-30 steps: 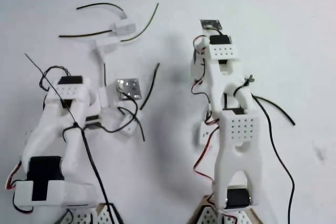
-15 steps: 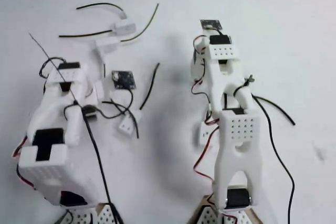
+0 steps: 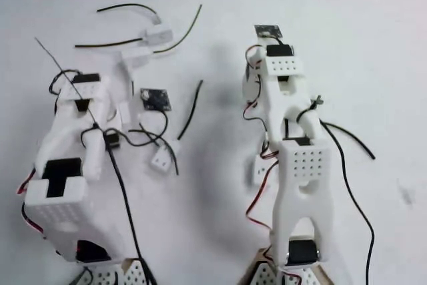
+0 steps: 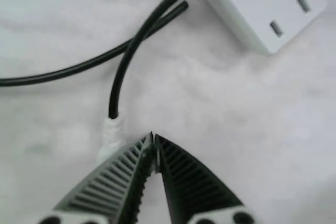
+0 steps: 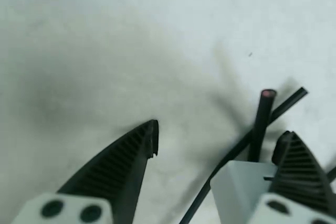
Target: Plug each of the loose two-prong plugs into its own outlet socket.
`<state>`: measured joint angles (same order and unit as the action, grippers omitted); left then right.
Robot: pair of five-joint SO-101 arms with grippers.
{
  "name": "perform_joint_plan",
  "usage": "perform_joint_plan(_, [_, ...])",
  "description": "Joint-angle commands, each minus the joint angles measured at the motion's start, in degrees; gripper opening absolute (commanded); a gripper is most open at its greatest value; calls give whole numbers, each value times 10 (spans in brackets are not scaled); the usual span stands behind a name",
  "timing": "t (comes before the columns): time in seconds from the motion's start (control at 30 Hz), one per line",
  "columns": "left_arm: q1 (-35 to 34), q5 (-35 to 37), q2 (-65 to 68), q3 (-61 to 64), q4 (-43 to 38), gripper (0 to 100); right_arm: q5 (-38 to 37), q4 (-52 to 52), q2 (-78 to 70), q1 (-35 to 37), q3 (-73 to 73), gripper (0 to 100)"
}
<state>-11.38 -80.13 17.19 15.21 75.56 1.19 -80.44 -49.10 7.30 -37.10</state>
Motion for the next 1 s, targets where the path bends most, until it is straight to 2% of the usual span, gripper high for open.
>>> perform_joint_plan(0.0, [-9, -32, -48, -23, 25, 24, 4, 10, 5, -14, -6, 348])
perform_joint_plan(0.13, [-7, -19, -124, -18, 34, 24, 4, 17, 5, -14, -4, 348])
perform_joint_plan(0.4, [29, 151, -221, 11, -20, 24, 3, 17, 4, -14, -4, 348])
perform_joint_plan(0.47, [35, 142, -224, 43, -59, 24, 2, 17, 4, -14, -2, 348])
perform_joint_plan(0.57, [22, 86, -223, 86, -142, 58, 2, 17, 4, -14, -2, 348])
perform_joint_plan(0.67, [-15, 59, -222, 113, -207, 190, 2, 17, 4, -14, -2, 348])
perform_joint_plan(0.77, [-47, 40, -222, 127, -241, 303, 2, 17, 4, -14, -2, 348])
perform_joint_plan(0.9, [-77, -48, -189, 129, -270, 284, 2, 21, 4, -14, -2, 348])
perform_joint_plan(0.97, [-80, -55, -158, 120, -278, 255, 2, 22, 2, -14, -2, 348])
